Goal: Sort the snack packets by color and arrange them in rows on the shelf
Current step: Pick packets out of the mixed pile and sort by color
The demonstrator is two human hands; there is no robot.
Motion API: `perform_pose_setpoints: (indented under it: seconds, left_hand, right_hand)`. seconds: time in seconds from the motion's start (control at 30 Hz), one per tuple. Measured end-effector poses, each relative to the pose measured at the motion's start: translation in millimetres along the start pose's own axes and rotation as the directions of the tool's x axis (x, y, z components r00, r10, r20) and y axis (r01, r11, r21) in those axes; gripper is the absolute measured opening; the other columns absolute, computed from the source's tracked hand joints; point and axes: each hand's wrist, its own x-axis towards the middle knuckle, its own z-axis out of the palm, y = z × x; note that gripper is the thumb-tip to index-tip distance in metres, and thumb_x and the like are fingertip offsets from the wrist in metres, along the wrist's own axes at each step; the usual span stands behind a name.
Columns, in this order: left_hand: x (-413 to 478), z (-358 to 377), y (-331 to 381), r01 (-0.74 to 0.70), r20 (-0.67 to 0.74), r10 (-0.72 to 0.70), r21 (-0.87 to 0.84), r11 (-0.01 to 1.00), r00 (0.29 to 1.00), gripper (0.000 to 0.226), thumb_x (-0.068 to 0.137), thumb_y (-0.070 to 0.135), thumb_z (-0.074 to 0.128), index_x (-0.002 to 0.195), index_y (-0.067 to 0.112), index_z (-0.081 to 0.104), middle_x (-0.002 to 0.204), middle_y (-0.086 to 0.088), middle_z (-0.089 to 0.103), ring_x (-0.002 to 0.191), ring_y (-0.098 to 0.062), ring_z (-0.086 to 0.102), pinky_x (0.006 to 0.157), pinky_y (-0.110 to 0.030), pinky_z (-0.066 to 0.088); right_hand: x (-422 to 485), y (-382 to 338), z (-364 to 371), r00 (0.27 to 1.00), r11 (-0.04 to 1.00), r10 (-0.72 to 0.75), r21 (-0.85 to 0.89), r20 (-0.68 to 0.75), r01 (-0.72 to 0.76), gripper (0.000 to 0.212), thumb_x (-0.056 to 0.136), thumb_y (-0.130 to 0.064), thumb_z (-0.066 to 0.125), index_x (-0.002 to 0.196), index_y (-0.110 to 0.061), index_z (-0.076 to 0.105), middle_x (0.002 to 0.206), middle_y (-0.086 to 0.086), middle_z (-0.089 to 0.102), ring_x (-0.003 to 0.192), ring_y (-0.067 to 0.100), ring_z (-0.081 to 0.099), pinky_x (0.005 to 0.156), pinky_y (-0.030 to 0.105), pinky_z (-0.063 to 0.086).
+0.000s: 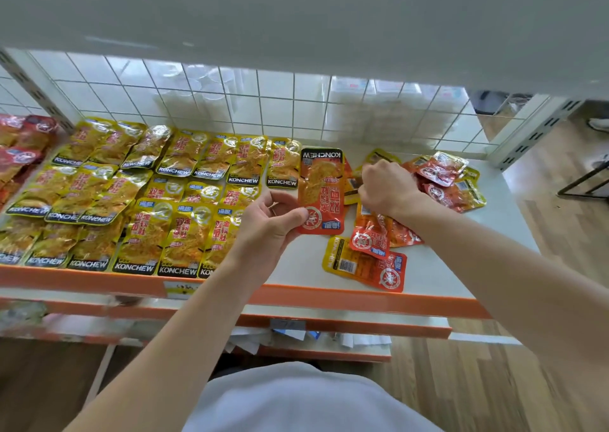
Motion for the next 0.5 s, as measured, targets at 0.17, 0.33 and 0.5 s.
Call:
perform_pose_setpoints:
  seconds: [0.17, 0.33, 0.5]
  left_hand:
    - [3.5, 3.6, 4.5, 0.002, 0.063, 0.001, -0.04, 0.999, 0.998, 0.056, 0.083, -0.022, 0.06, 0.125, 0.013, 0.053, 0.096, -0.011, 0.071, 0.092, -0.025, 0.071, 0.082, -0.038, 0.06]
    - [6.9, 6.8, 11.6, 0.015, 0.068, -0.016, 0.007, 1.0, 0.998, 0.06, 0.083, -0.025, 0.057, 0.134, 0.005, 0.051, 0.108, -0.015, 0.068, 0.098, -0.028, 0.069, 0.086, -0.042, 0.059]
    - [8.8, 7.4, 16.9, 0.015, 0.095, -0.026, 0.115, 0.993, 0.995, 0.043, 0.085, -0.02, 0.051, 0.114, 0.012, 0.056, 0.102, -0.015, 0.069, 0.091, -0.026, 0.071, 0.071, -0.031, 0.059]
  right_hand:
    - [3.7, 19.8, -1.9, 0.999, 0.999, -0.034, -0.009, -0.035, 0.034, 0.024, 0.092, -0.021, 0.057, 0.109, -0.004, 0.059, 0.103, 0.019, 0.063, 0.1, 0.042, 0.061, 0.08, 0.042, 0.051]
    - [-2.6, 19.5, 6.4, 0.989, 0.995, -0.09, -0.045, -0.118, 0.085, 0.029, 0.096, -0.029, 0.055, 0.109, -0.004, 0.06, 0.106, 0.017, 0.066, 0.102, 0.039, 0.061, 0.075, 0.039, 0.047]
    - [-9.9, 31.1, 3.4, 0.887, 0.979, 0.031, 0.193, -0.46, 0.066, 0.013, 0.097, -0.013, 0.053, 0.091, -0.002, 0.056, 0.075, 0.014, 0.063, 0.069, 0.032, 0.062, 0.061, 0.033, 0.046]
